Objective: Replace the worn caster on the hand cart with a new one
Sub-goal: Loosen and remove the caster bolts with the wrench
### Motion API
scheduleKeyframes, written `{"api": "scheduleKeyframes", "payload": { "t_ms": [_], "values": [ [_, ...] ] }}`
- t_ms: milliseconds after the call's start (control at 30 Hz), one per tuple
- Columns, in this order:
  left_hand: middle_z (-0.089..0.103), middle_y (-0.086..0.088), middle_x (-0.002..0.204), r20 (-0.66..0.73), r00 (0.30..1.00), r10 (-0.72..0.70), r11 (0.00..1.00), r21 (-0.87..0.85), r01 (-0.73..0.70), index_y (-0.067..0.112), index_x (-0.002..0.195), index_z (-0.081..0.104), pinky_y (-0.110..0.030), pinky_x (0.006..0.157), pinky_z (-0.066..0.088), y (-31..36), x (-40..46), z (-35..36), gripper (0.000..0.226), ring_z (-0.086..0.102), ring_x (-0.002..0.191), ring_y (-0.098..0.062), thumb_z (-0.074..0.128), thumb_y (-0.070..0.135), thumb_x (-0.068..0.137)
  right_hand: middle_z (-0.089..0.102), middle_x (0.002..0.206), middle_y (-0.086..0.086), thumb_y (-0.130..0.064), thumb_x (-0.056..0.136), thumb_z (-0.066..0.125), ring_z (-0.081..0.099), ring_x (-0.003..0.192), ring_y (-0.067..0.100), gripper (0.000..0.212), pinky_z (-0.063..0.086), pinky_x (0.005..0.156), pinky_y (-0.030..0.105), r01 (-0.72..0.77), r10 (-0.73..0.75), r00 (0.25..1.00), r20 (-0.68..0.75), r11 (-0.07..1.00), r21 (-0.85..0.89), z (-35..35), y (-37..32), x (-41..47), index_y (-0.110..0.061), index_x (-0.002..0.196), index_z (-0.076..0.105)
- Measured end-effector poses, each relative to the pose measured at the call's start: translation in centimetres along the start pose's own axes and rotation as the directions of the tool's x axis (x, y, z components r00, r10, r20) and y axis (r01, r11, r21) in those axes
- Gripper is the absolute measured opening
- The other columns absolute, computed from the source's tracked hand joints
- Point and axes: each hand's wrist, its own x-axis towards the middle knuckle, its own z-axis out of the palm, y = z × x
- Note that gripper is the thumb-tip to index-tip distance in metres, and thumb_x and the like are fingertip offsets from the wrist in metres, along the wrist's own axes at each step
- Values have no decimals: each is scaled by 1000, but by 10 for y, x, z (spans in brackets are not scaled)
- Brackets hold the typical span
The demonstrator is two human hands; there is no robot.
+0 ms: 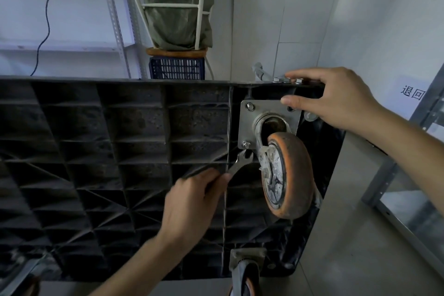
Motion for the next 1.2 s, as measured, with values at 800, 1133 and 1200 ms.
{"api": "scheduleKeyframes", "payload": {
  "t_ms": [800, 1133, 1200],
  "values": [
    [68, 2, 87, 135, 980, 146, 702, 684, -198, 29, 93, 72, -31, 62, 32, 41, 77, -62, 55, 68, 86, -28, 43, 76, 90, 70, 126, -10, -69, 75, 72, 61, 121, 18, 59, 50, 101, 49, -5, 5, 1000, -6, 1000, 7, 0, 0, 1, -46, 128, 64],
    [40, 7, 70, 212, 941, 263, 573, 750, -329, 29, 96, 70, -33, 64, 37, 76, 107, -73, 46, 50, 71, -21, 56, 71, 87, 69, 128, -10, -69, 75, 71, 61, 122, 18, 59, 50, 102, 48, 1, -1, 1000, -12, 1000, 16, 1, -1, -1, -45, 128, 65],
    [51, 5, 76, 169, 968, 186, 667, 702, -251, 28, 93, 72, -33, 67, 38, 60, 100, -73, 54, 61, 78, -26, 51, 78, 85, 69, 129, -10, -70, 74, 70, 60, 123, 19, 60, 50, 102, 49, -6, 6, 1000, -12, 1000, 14, 0, -2, -1, -46, 129, 64]
  ]
}}
